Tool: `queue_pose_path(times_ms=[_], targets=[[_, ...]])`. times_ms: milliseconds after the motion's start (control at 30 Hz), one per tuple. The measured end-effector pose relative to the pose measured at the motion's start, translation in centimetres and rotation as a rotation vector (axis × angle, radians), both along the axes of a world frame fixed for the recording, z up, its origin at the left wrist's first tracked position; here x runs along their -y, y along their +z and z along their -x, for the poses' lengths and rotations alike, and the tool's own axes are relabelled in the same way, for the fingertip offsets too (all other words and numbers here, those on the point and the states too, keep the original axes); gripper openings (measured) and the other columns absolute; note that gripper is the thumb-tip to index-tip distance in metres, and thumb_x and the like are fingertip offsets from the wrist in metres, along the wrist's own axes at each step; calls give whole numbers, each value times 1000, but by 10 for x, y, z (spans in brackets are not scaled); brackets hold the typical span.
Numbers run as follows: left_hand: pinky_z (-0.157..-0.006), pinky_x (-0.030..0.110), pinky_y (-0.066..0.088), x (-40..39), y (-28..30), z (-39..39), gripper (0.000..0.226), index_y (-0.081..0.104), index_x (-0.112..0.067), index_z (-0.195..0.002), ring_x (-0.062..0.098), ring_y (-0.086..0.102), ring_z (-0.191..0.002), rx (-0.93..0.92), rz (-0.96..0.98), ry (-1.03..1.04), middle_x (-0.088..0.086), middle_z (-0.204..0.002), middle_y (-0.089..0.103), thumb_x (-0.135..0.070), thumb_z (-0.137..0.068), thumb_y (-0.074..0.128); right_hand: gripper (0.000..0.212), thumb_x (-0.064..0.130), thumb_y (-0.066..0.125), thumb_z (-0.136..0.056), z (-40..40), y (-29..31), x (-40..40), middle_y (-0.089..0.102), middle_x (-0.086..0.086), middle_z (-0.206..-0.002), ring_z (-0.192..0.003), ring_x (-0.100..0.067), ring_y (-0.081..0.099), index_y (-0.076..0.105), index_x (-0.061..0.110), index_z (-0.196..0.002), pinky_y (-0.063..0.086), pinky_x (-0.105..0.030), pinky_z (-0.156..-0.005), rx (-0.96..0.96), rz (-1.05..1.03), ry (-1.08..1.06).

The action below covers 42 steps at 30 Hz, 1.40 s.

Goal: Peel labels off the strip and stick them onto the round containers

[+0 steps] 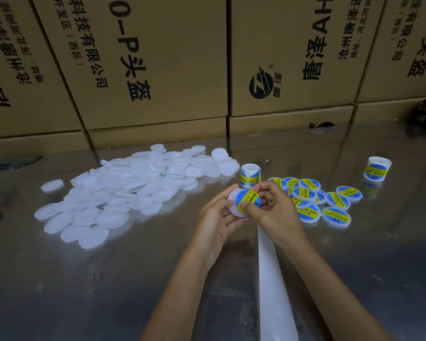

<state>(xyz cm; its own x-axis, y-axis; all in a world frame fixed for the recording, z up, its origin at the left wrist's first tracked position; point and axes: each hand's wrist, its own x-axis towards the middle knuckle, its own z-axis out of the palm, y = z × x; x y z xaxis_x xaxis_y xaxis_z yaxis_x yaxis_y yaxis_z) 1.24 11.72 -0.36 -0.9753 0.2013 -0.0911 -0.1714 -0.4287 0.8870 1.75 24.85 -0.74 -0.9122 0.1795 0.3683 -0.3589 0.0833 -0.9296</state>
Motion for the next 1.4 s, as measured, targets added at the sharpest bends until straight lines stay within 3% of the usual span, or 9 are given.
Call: queue_pose_path(times_ms=[233, 400, 633, 933, 1033, 1167, 1300, 1400], targets=[[-76, 29, 62, -2, 4, -3, 38, 68, -20, -114, 20, 75, -94, -35, 47, -22, 11, -107, 76, 1, -97, 41, 30, -6, 75, -78, 1, -3, 0, 67, -2, -81, -71, -11, 61, 58, 17, -89, 51, -20, -63, -20, -49, 19], [-77, 28, 61, -3, 5, -4, 40, 71, -23, -108, 18, 75, -91, -66, 84, -31, 9, -103, 77, 2, -96, 42, 33, -4, 78, -76, 2, -6, 0, 65, 11, -75, -65, -4, 58, 58, 20, -87, 46, -13, -60, -50, -69, 2], [-75, 26, 60, -5, 2, -6, 38, 71, -24, -115, 19, 75, -93, -112, 165, 4, 6, -105, 77, 0, -97, 49, 34, 5, 79, -76, 3, -11, -1, 62, 22, -73, -61, 3, 54, 56, 28, -83, 41, -8, -57, -108, -202, -63], [-70, 23, 58, -6, 1, -5, 40, 72, -28, -114, 16, 75, -92, -113, 178, 41, 3, -104, 78, 0, -98, 48, 29, 32, 83, -72, 4, -11, -2, 59, 14, -97, -67, -3, 57, 60, 35, -88, 47, -16, -64, -24, -322, -176], [-69, 23, 58, -5, 0, -5, 39, 71, -24, -117, 16, 75, -90, -92, 127, 38, 5, -103, 78, 1, -97, 49, 30, 37, 81, -73, 2, -13, -1, 55, 14, -100, -72, -1, 54, 62, 32, -95, 46, -22, -69, -52, -383, -221], [-70, 27, 60, -5, 2, -3, 39, 69, -17, -120, 20, 74, -88, -31, 27, 30, 10, -99, 77, 4, -93, 49, 54, 42, 80, -71, 2, -13, -4, 50, 14, -97, -73, 3, 47, 57, 35, -119, 37, -21, -65, -7, -464, -295], [-68, 28, 60, -5, 4, -6, 38, 71, -17, -110, 21, 76, -89, -23, -16, -17, 14, -101, 77, 5, -94, 45, 17, 39, 76, -72, 3, -11, -7, 60, 14, -72, -64, 0, 52, 69, 29, -83, 37, -23, -59, -1, -524, -341], [-70, 30, 61, -6, 3, -7, 36, 73, -17, -109, 24, 75, -94, -32, -36, -43, 17, -106, 76, 3, -95, 46, 8, 30, 74, -76, 5, -11, -9, 59, 10, -65, -61, -6, 50, 71, 22, -75, 41, -28, -60, -23, -512, -370]])
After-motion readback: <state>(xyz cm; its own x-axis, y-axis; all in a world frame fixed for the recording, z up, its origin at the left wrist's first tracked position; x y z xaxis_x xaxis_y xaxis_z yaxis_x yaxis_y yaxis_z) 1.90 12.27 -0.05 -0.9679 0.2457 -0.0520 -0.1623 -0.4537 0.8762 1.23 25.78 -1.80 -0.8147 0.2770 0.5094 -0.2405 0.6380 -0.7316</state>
